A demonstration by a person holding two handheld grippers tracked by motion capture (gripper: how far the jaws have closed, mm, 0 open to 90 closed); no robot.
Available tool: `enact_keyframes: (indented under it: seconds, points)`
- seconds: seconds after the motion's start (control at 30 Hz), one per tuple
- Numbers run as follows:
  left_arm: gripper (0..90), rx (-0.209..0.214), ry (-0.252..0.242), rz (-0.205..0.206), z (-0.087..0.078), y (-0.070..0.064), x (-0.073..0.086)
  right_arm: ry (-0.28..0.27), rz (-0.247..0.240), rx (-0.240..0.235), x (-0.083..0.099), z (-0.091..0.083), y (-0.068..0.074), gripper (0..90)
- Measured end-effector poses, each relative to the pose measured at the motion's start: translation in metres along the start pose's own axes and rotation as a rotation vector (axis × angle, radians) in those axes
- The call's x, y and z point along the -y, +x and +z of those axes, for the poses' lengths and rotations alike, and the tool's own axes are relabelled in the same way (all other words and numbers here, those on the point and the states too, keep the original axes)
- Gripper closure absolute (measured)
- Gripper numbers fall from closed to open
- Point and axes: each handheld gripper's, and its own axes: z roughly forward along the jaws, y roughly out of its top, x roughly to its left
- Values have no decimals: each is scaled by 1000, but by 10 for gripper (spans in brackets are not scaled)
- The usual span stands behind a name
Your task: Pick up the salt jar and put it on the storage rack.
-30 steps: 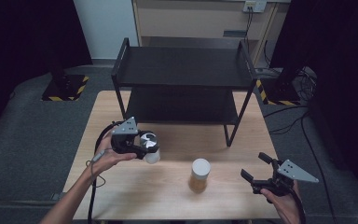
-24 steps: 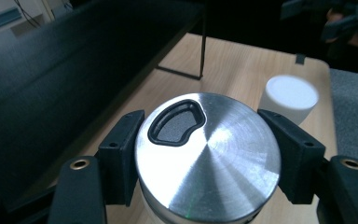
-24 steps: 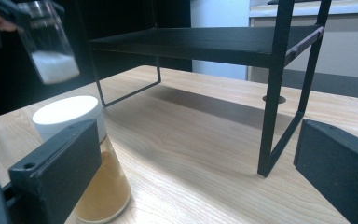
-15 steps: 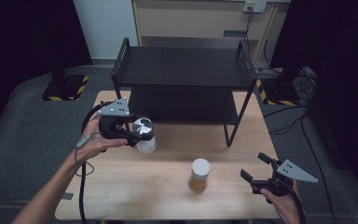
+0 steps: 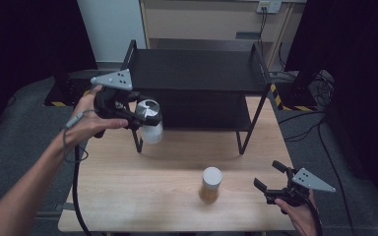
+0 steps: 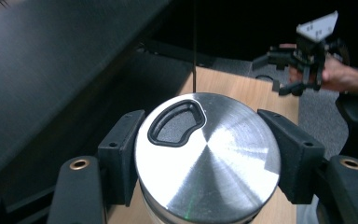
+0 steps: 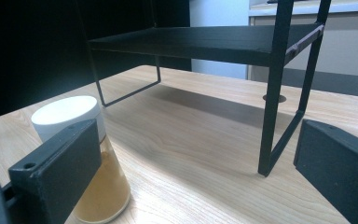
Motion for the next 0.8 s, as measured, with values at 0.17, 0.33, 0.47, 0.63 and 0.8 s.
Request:
enact_keyframes:
  seconds: [0.17, 0.33, 0.47, 0.63, 0.8]
  points:
    - [339, -29, 10, -2, -7, -2, -24, 0, -3, -5, 0, 0, 1, 10]
    - [339, -58, 21, -15, -11, 2, -46, 0, -3, -12, 0, 0, 0, 10]
    - [339, -88, 10, -44, -14, 8, -60, -3, -3, -14, 0, 0, 0, 10]
    - [339, -152, 15, -78, -12, 16, -79, -4, -5, -12, -1, -1, 1, 10]
    - [339, -231, 6, -125, -4, 31, -91, -8, -3, -12, 0, -1, 1, 11]
